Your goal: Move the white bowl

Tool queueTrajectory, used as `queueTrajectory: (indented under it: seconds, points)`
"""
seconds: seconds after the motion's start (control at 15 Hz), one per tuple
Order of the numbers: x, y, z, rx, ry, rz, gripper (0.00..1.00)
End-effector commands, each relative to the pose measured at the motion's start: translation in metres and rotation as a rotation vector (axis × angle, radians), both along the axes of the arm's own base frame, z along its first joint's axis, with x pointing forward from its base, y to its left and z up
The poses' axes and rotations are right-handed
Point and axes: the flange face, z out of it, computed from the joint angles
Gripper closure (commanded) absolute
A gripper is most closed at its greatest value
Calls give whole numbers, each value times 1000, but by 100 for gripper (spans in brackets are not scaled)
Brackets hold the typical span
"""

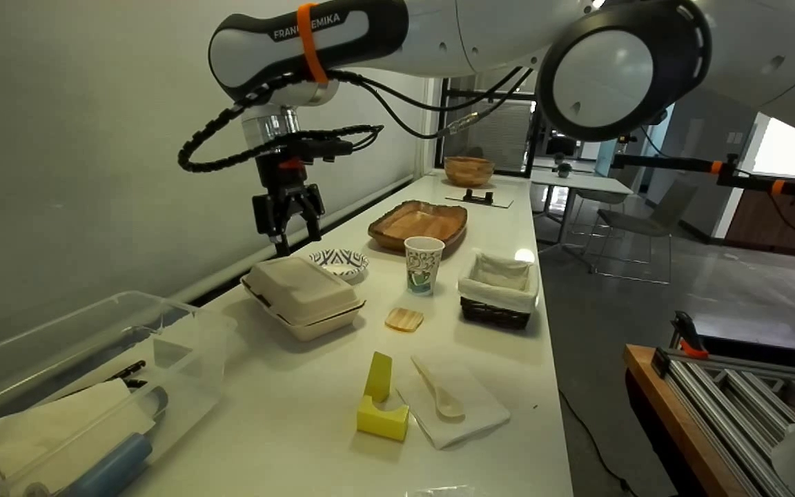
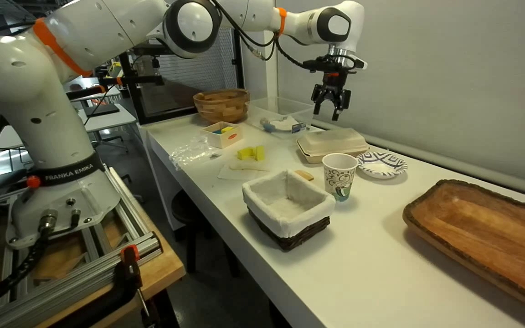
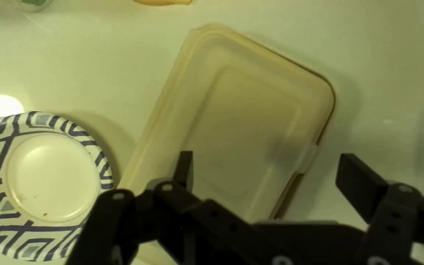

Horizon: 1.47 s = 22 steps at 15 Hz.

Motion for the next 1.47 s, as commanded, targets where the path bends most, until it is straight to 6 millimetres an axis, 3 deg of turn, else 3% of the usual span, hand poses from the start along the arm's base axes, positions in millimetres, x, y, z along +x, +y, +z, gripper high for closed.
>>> queueTrajectory:
  seconds: [0.0,0.33,0.73,1.0,1.4]
  points:
    - [9,-11,-11,-100,-69,-158,0]
    - [23,-26,-29,-180,-207,-387,0]
    - [25,-38,-66,-196,-274,-550,0]
    - [25,-36,-79,-171,-275,-513,0]
    - [20,-22,-84,-42,-207,-263,0]
